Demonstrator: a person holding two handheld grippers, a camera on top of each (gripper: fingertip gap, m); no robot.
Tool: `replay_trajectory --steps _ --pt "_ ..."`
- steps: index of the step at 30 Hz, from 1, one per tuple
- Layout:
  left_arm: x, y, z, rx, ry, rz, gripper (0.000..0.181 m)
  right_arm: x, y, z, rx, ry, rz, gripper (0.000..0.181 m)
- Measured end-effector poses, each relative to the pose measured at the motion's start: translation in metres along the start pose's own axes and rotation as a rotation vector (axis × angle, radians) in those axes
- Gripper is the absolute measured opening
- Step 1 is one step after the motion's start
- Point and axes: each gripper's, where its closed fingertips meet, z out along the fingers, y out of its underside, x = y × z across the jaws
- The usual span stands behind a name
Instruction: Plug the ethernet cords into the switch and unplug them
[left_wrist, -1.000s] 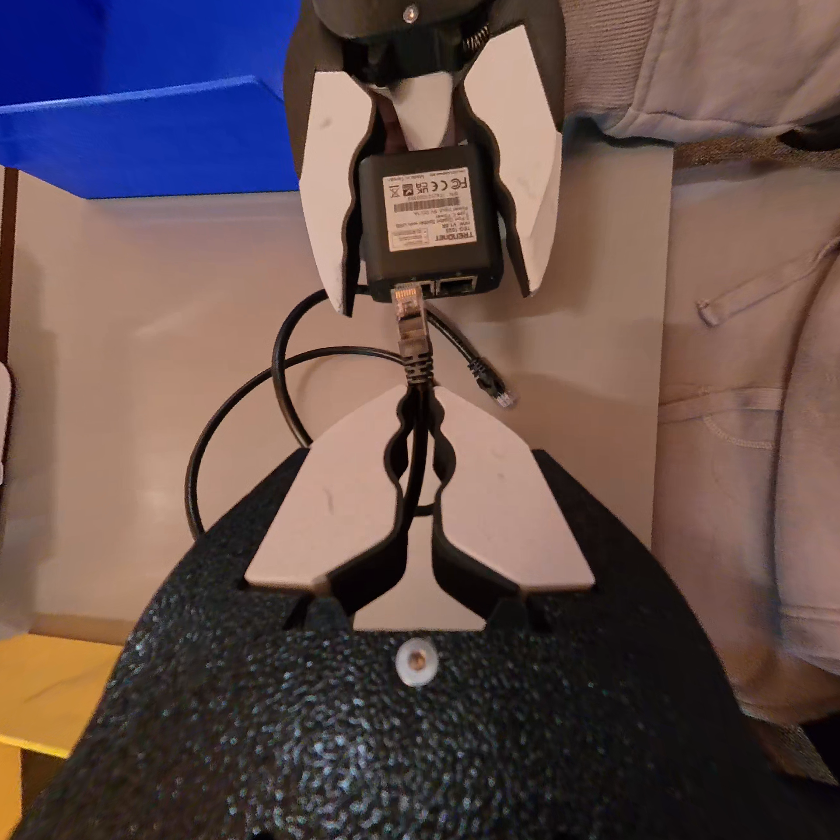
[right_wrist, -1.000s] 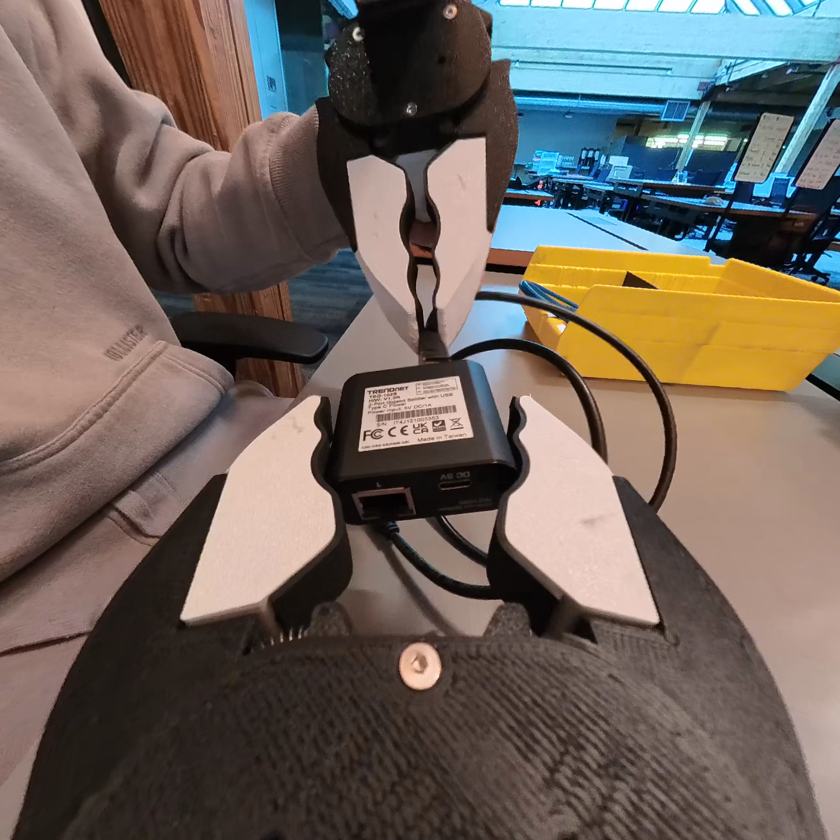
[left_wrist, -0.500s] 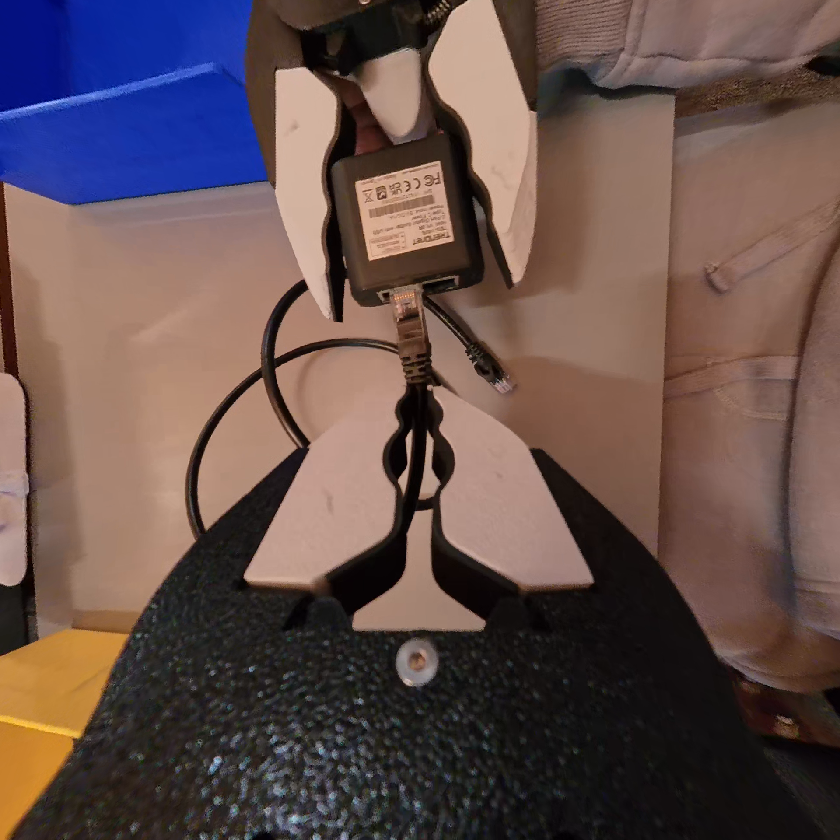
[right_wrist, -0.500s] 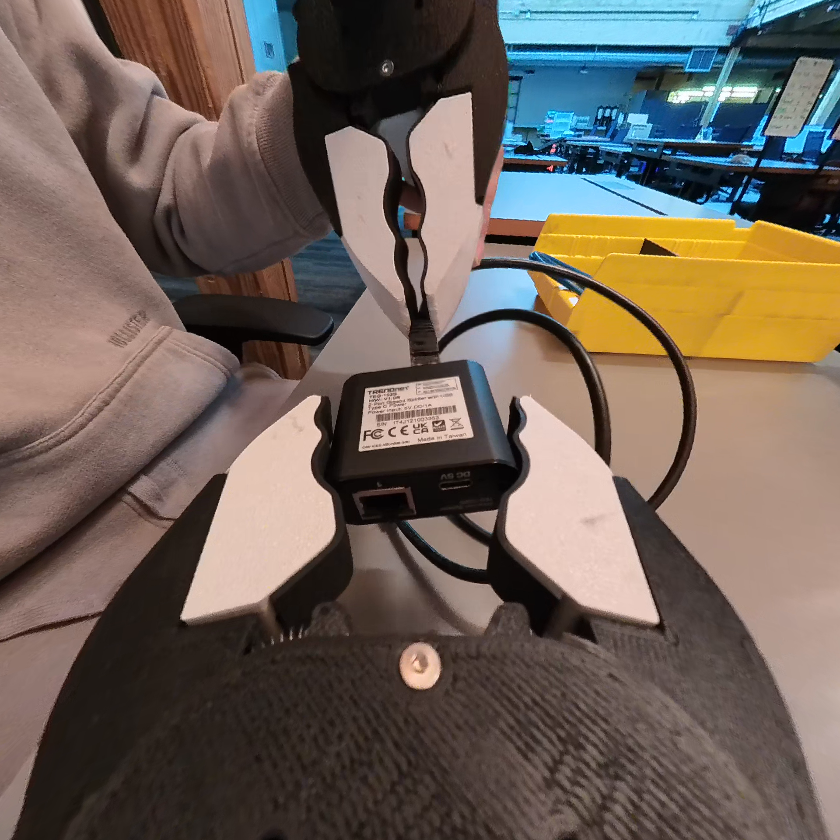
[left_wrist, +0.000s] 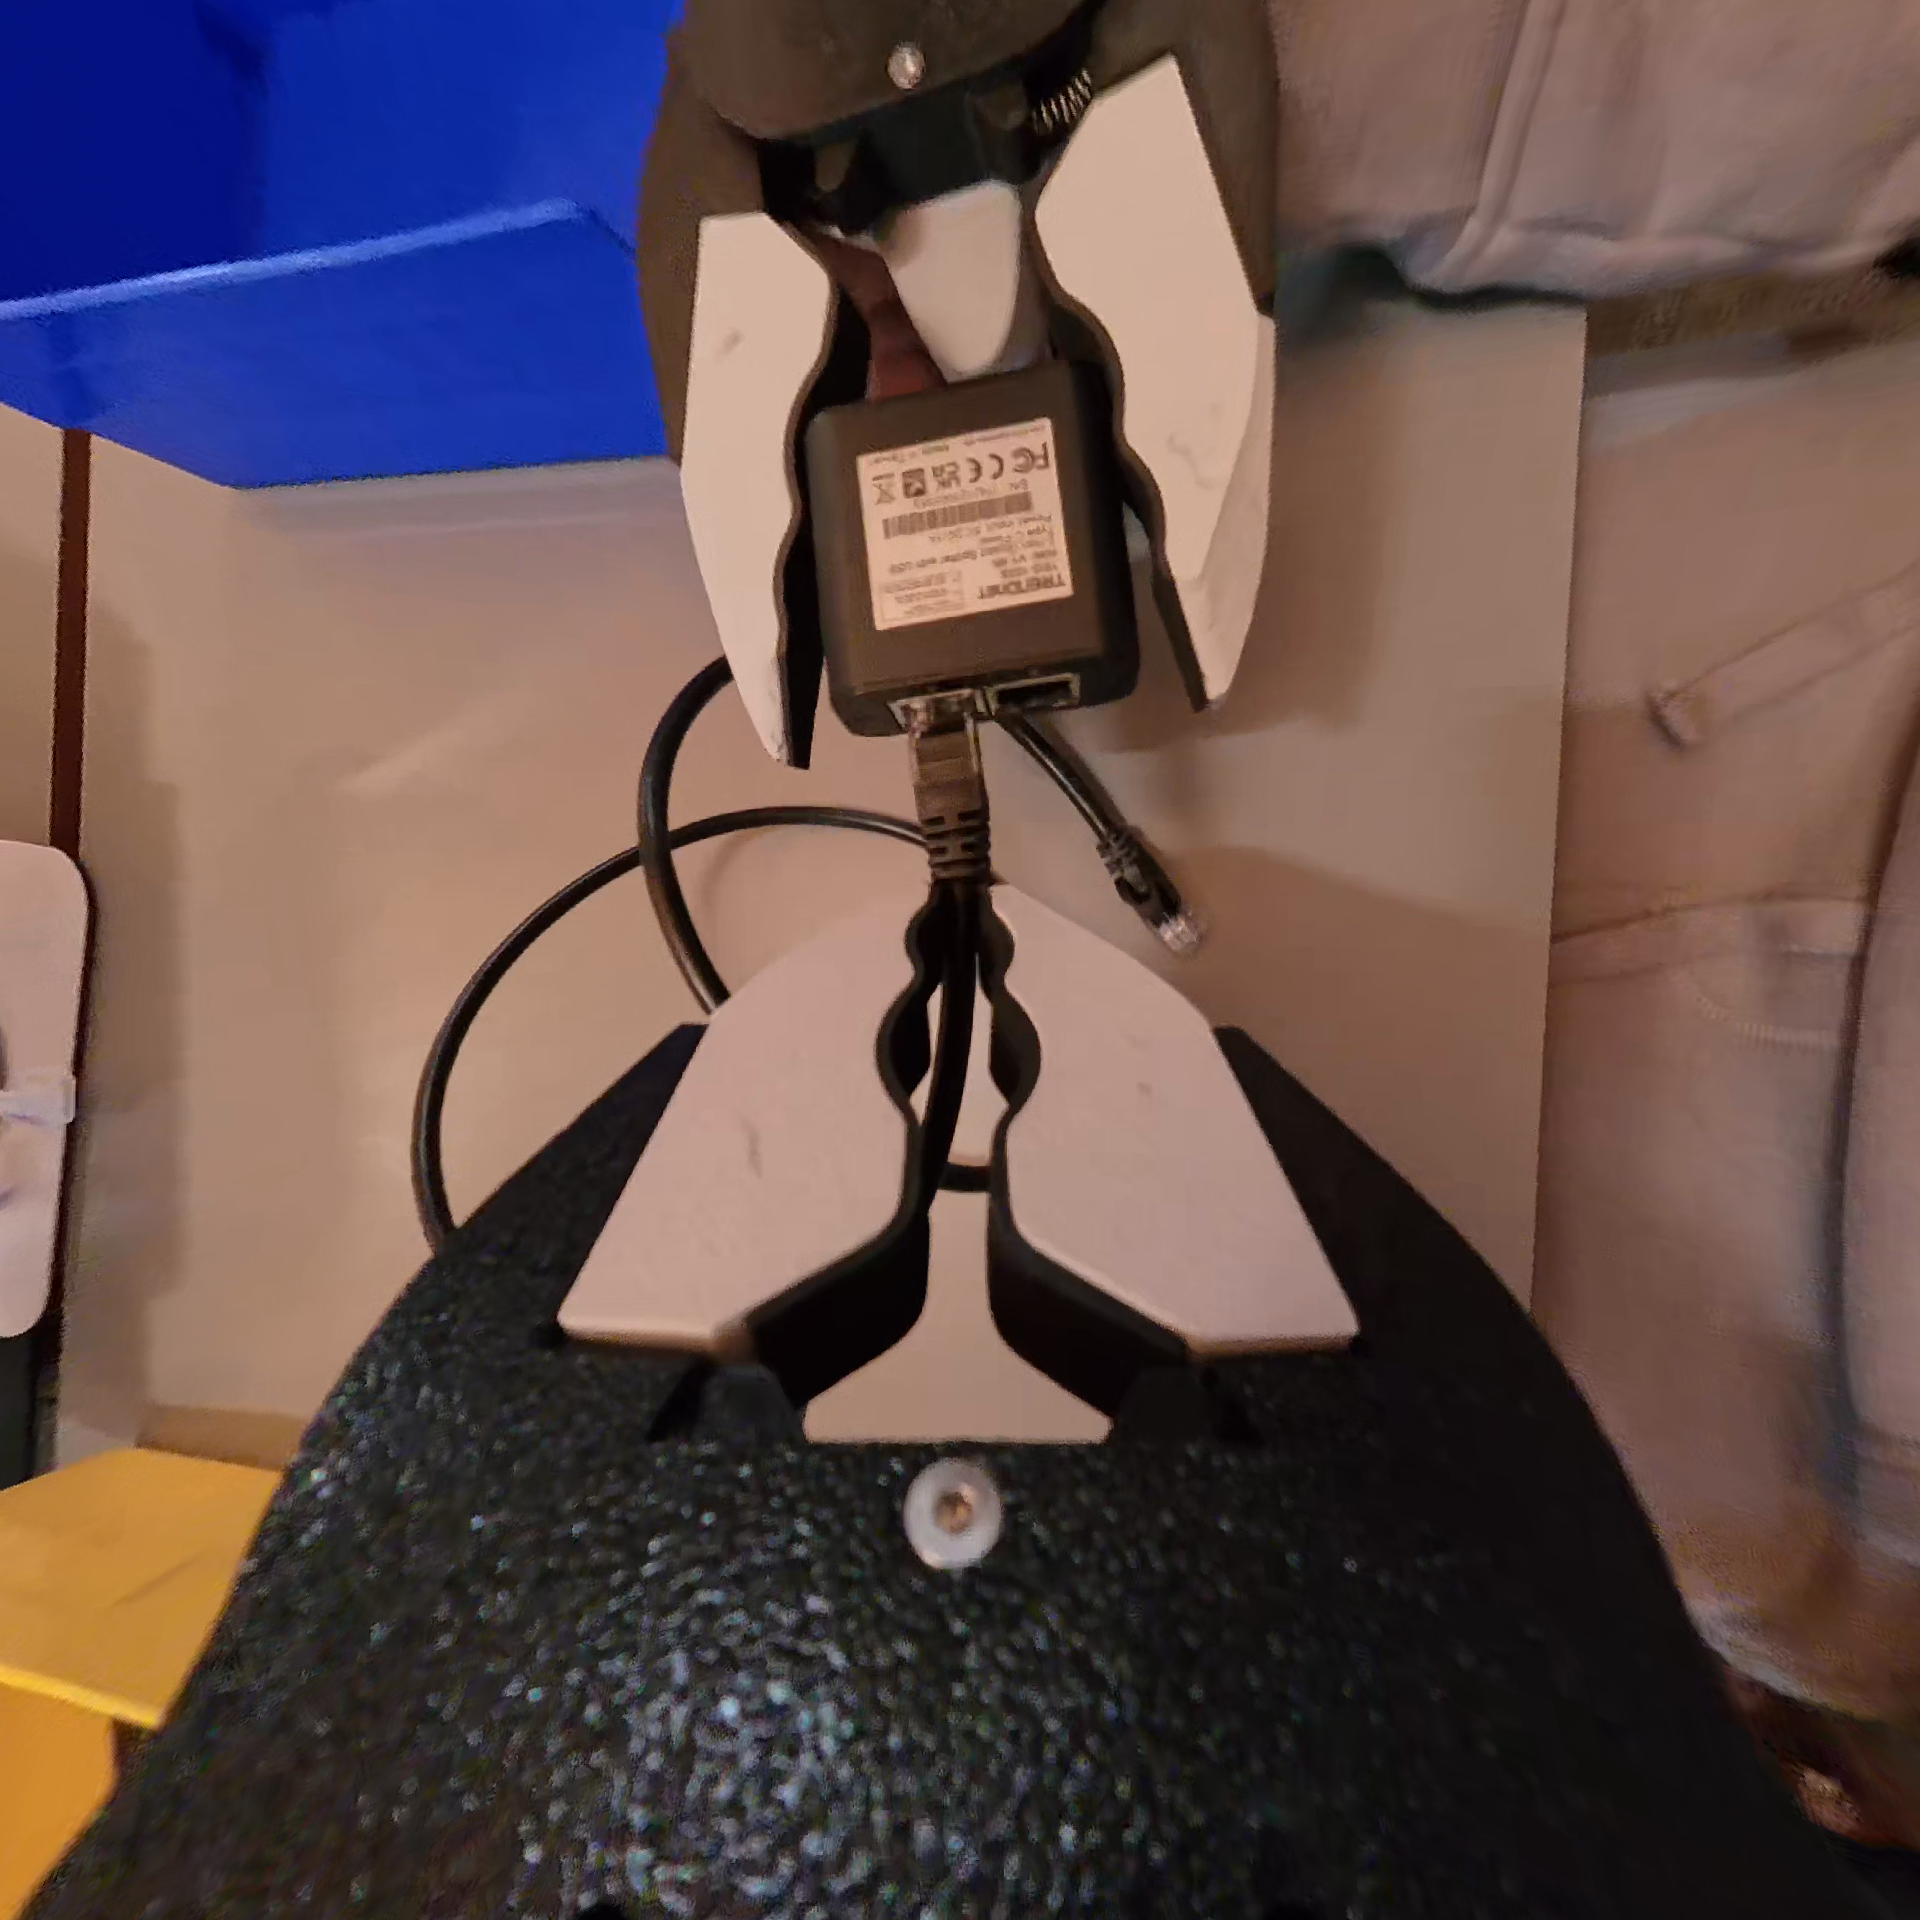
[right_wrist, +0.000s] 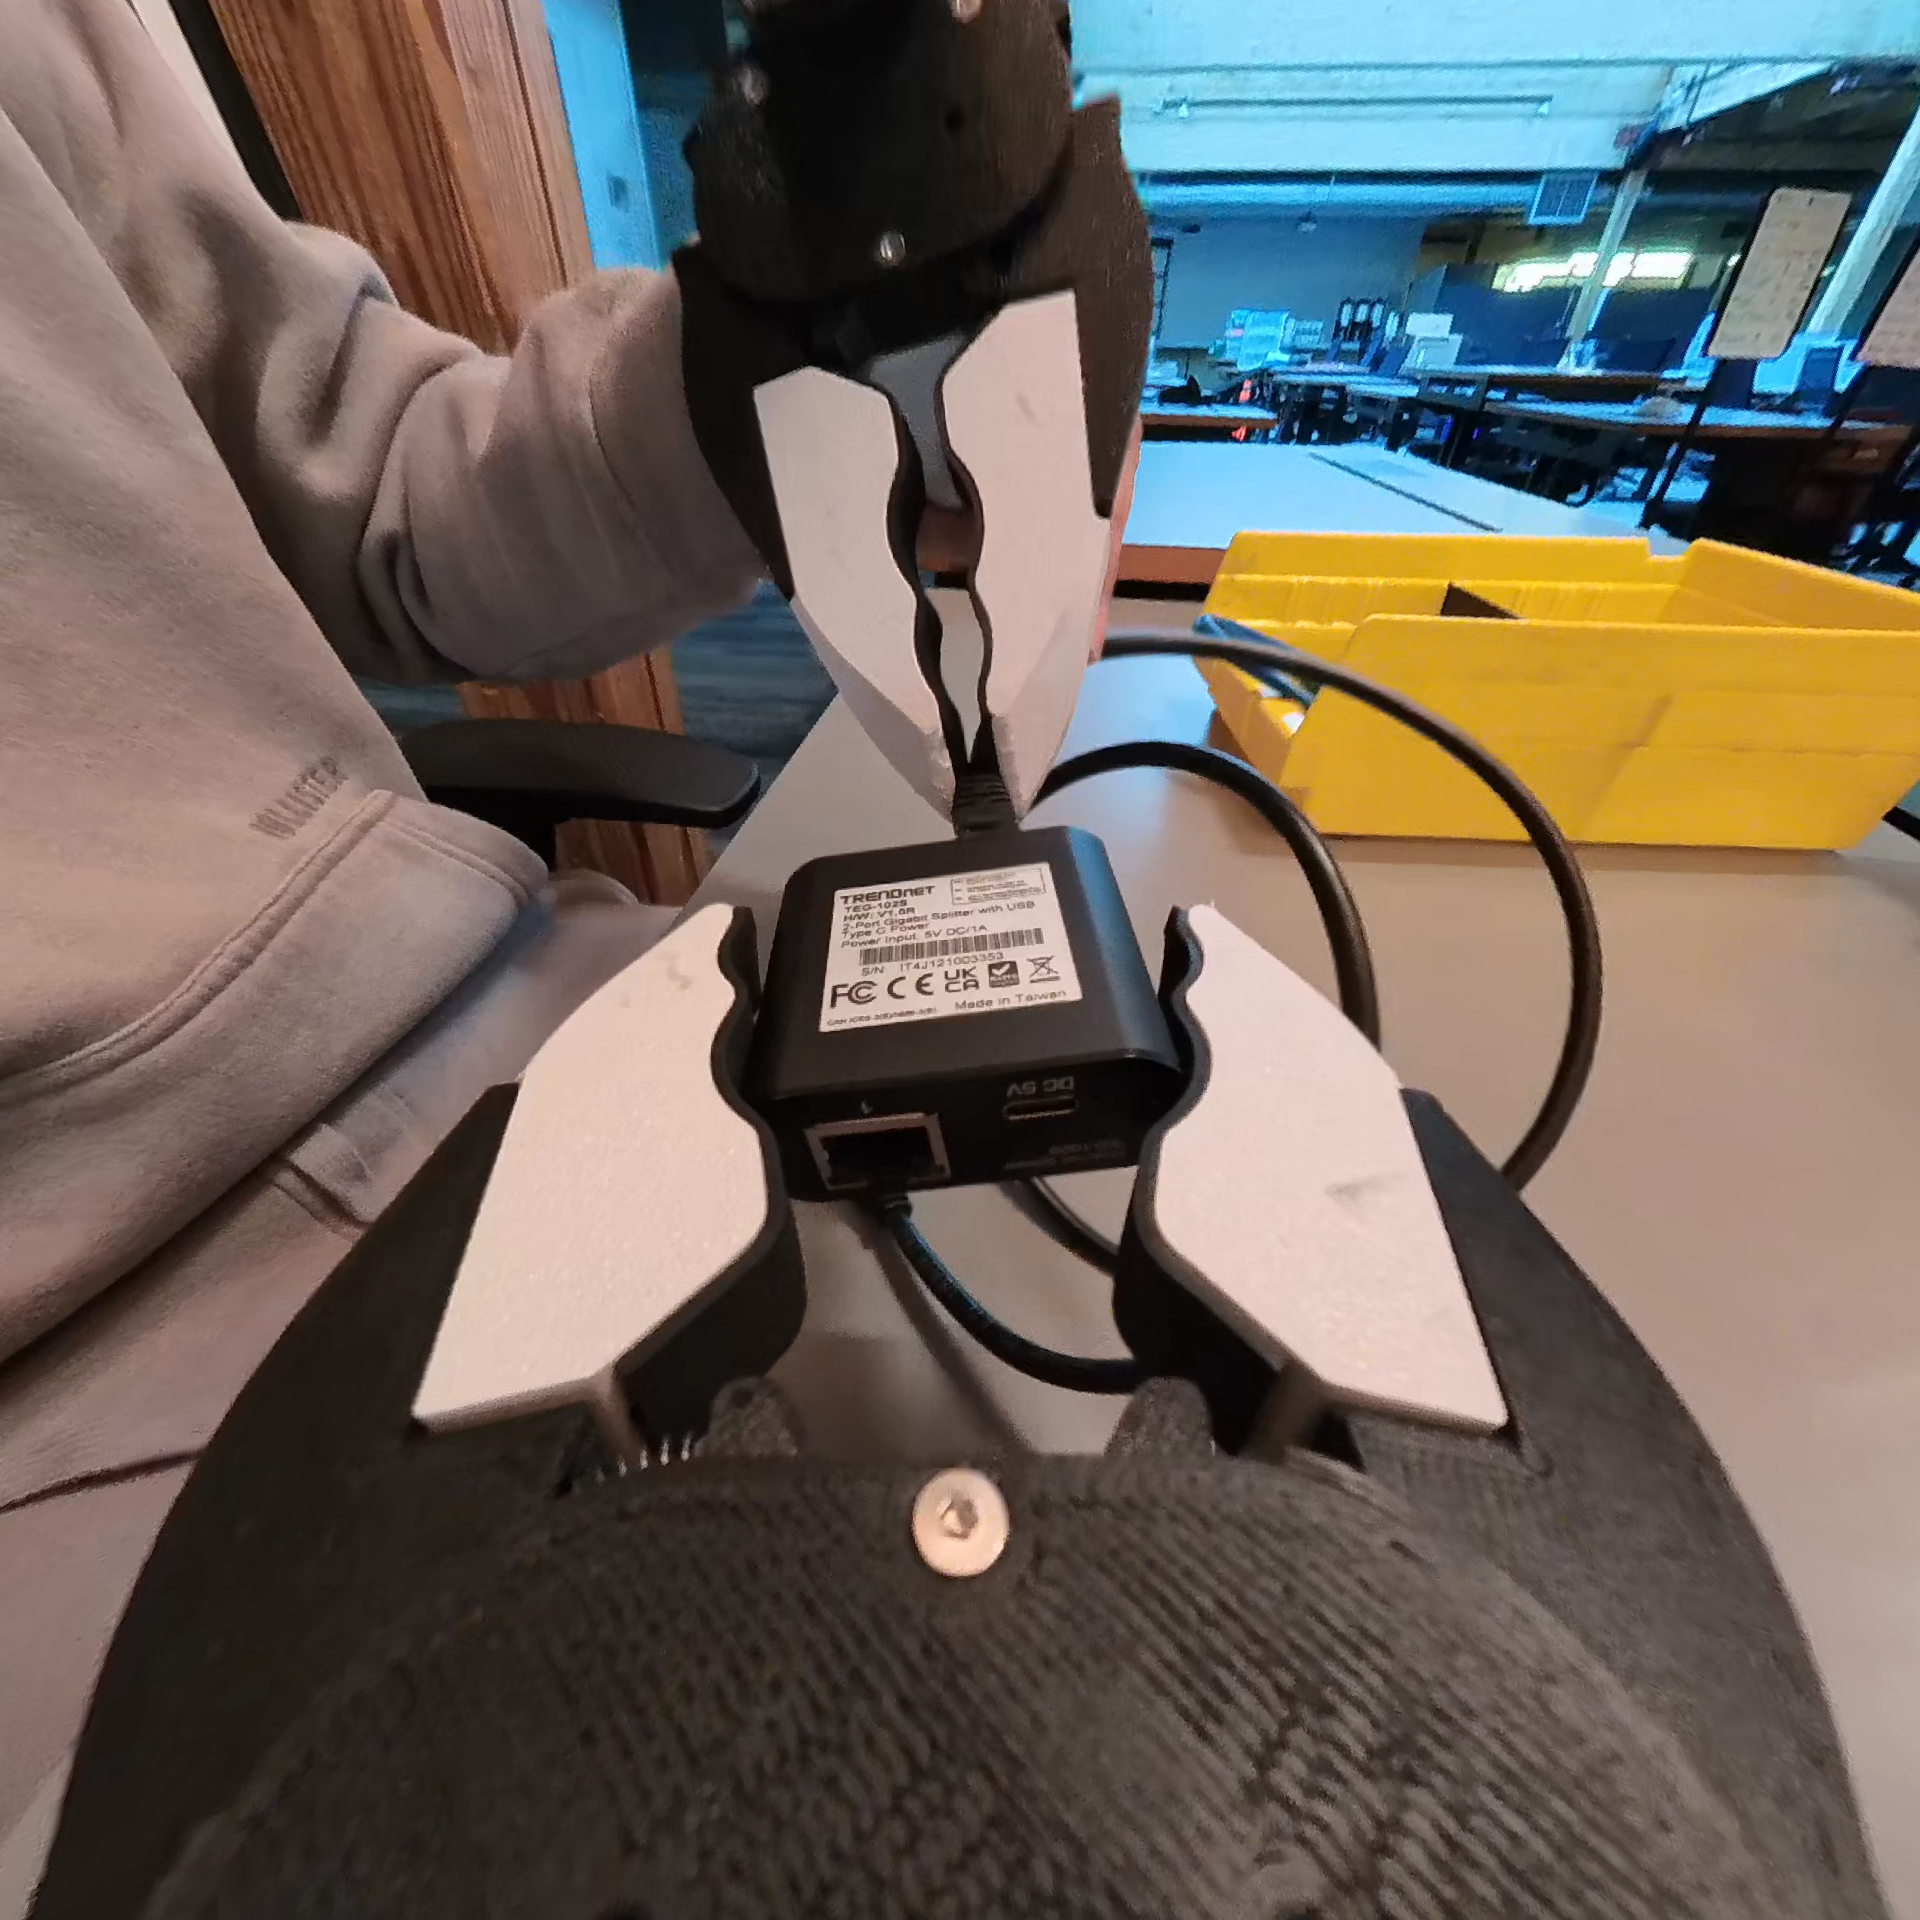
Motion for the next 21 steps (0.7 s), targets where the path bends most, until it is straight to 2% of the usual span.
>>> replay_trajectory --steps 1,4,7,12,17,19,21 --pt "-0.001 -0.001 0.0 0.027 -0.001 -0.011 0.005 0.0 -0.002 -0.001 0.01 0.005 -0.01 0.075" --pt "-0.003 -0.005 -0.002 0.123 -0.014 -0.046 0.005 0.001 -0.01 -0.002 0.058 0.008 -0.015 0.075" --pt "-0.008 -0.01 -0.007 0.226 -0.042 -0.131 0.02 -0.001 -0.017 -0.004 0.101 0.006 -0.035 0.075" --pt "-0.008 -0.013 -0.012 0.368 -0.009 -0.275 0.026 -0.002 -0.023 -0.003 0.13 0.004 -0.049 0.075" --pt "0.0 -0.014 -0.008 0.369 0.03 -0.247 0.026 -0.002 -0.018 0.003 0.104 0.003 -0.054 0.075" --pt "0.002 -0.012 -0.005 0.337 0.036 -0.235 0.013 -0.003 -0.018 0.005 0.103 -0.001 -0.05 0.075" --pt "0.001 -0.014 -0.004 0.348 0.02 -0.224 0.011 -0.002 -0.019 0.004 0.112 0.004 -0.048 0.075"
